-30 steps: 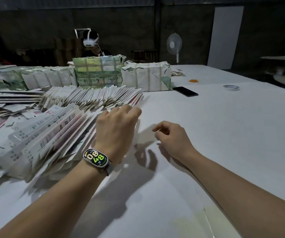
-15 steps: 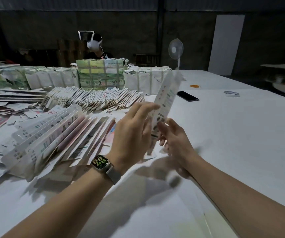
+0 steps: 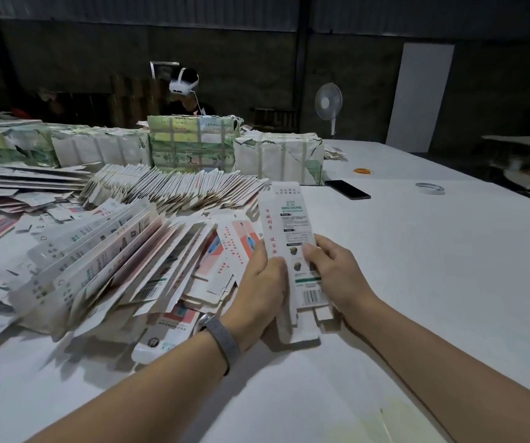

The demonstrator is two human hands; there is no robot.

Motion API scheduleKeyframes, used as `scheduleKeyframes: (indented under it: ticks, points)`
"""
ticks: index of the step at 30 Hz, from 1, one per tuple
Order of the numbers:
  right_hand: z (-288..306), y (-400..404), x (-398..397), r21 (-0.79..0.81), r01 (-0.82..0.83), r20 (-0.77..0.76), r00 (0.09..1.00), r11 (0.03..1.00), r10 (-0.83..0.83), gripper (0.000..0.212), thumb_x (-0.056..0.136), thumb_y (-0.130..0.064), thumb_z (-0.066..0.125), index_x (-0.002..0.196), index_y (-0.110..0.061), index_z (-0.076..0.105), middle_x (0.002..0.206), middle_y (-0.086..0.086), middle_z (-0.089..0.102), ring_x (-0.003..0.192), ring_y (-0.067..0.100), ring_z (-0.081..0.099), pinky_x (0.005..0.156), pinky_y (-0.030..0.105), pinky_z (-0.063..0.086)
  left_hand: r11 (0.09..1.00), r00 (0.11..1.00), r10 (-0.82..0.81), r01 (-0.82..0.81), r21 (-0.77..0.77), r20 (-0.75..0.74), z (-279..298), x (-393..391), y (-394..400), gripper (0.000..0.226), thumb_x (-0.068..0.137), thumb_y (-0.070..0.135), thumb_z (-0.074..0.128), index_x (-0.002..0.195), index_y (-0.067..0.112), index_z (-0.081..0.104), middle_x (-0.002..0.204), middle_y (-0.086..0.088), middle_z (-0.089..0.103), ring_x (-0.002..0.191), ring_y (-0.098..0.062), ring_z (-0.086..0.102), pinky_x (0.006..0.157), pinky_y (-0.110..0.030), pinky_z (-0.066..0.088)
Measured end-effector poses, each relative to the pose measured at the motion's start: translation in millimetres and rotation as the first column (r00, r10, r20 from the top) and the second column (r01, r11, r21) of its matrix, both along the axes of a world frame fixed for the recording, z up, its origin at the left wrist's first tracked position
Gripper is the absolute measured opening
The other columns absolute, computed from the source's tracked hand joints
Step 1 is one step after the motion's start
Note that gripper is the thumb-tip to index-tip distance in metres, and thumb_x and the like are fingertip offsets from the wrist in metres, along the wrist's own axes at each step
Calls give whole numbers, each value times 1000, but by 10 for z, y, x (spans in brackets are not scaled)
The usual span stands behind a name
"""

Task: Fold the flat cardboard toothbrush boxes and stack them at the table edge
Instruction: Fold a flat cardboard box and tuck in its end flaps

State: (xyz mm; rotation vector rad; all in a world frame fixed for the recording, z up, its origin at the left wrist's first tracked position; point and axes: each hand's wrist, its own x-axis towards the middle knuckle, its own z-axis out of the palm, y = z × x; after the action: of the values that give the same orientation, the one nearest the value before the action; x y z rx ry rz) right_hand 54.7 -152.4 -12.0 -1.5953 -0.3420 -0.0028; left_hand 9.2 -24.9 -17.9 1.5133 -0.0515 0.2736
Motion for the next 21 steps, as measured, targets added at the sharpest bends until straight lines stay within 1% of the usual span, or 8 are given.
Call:
scheduleKeyframes:
  ticks: [2, 3, 7, 9, 13, 16, 19, 21]
  points:
    - [-10, -10, -29, 61, 9, -50, 999, 998, -6, 33, 105, -29, 46, 98, -27, 79, 97, 3, 78, 89, 25, 75, 81, 40, 60, 999, 1000, 31, -31, 30, 3, 2, 3, 13, 40, 99, 9, 38, 131, 27, 54, 110, 14, 73, 94, -1, 70, 72, -19, 58]
    - [-22, -15, -46, 84, 12, -63, 998, 996, -6, 36, 106, -31, 45, 95, -28, 80, 97, 4, 78, 89, 26, 76, 82, 41, 59, 998, 999, 35, -35, 51, 7, 6, 8, 12, 38, 101, 9, 37, 128, 28, 55, 110, 14, 72, 94, 1, 69, 72, -17, 57]
    - [-58, -58, -83, 197, -26, -30, 999, 980, 33, 38, 107, -29, 41, 101, -28, 79, 104, 7, 77, 95, 29, 74, 76, 36, 61, 998, 1000, 12, -12, 59, 5, -12, 26, -17, 22, 104, 21, 50, 126, 27, 53, 114, 8, 71, 98, -5, 71, 73, -19, 57]
    - [-54, -64, -93, 232, -80, -2, 997, 969, 83, 36, 108, -29, 38, 110, -26, 75, 109, 7, 76, 99, 28, 73, 75, 32, 61, 994, 1000, 5, -9, 113, 31, -14, 21, -31, 29, 102, 30, 59, 129, 25, 50, 116, 8, 70, 101, -5, 70, 78, -21, 58]
    - [-34, 0, -125, 183, -122, 77, 991, 976, 110, 30, 108, -27, 36, 128, -25, 58, 114, 0, 74, 106, 19, 71, 81, 27, 59, 973, 996, 4, -24, 230, 87, -19, 42, -38, 42, 97, 31, 66, 133, 24, 46, 120, 11, 67, 104, 2, 66, 88, -22, 57]
    - [-15, 27, -157, 173, -135, 100, 988, 976, 119, 34, 107, -23, 35, 138, -20, 48, 125, 4, 69, 112, 17, 68, 94, 32, 56, 972, 996, -11, -11, 236, 91, -43, 49, -45, 42, 98, 31, 66, 133, 24, 45, 119, 13, 66, 103, 5, 65, 82, -15, 55]
    - [-11, 24, -171, 161, -153, 106, 985, 975, 137, 30, 106, -26, 37, 134, -28, 46, 130, 3, 65, 115, 14, 66, 99, 34, 54, 973, 993, -41, 15, 229, 108, -66, 50, -43, 41, 99, 31, 63, 135, 25, 45, 120, 17, 64, 105, 8, 64, 80, -10, 52]
    - [-18, 20, -174, 158, -161, 116, 983, 974, 144, 32, 100, -35, 41, 131, -33, 45, 130, -1, 64, 116, 12, 65, 99, 33, 54, 975, 991, -67, 40, 220, 115, -59, 40, -51, 41, 100, 35, 61, 136, 29, 43, 122, 19, 63, 108, 10, 62, 80, -7, 49]
